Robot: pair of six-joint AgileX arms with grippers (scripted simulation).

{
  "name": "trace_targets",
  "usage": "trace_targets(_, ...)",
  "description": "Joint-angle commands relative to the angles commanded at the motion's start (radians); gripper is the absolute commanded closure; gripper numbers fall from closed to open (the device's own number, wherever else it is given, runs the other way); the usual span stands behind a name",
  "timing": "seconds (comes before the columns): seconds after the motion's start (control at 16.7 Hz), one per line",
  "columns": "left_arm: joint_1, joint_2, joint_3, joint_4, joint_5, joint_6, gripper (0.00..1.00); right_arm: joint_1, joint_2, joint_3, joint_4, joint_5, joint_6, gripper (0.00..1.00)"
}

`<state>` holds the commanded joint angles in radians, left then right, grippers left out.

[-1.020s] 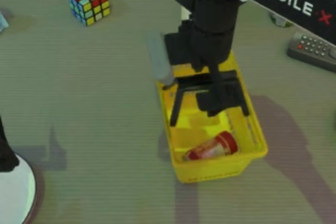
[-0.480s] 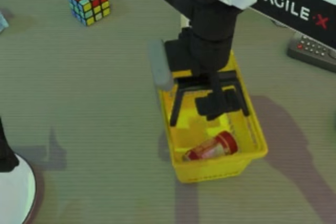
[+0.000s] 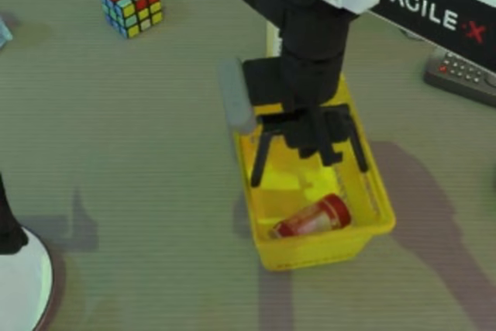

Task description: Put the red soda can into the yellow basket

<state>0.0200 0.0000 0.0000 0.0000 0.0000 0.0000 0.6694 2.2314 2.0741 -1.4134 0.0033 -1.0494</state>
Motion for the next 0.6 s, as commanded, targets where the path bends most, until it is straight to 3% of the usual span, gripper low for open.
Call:
trace_targets(0.18, 0.0, 0.0, 0.0, 0.0, 0.0, 0.0, 0.0, 0.0, 0.0, 0.0, 0.0, 0.0, 0.0, 0.98)
trace_targets(0.6, 0.0, 0.0, 0.0, 0.0, 0.0, 0.0, 0.0, 0.0, 0.0, 0.0, 0.0, 0.0, 0.0, 1.0)
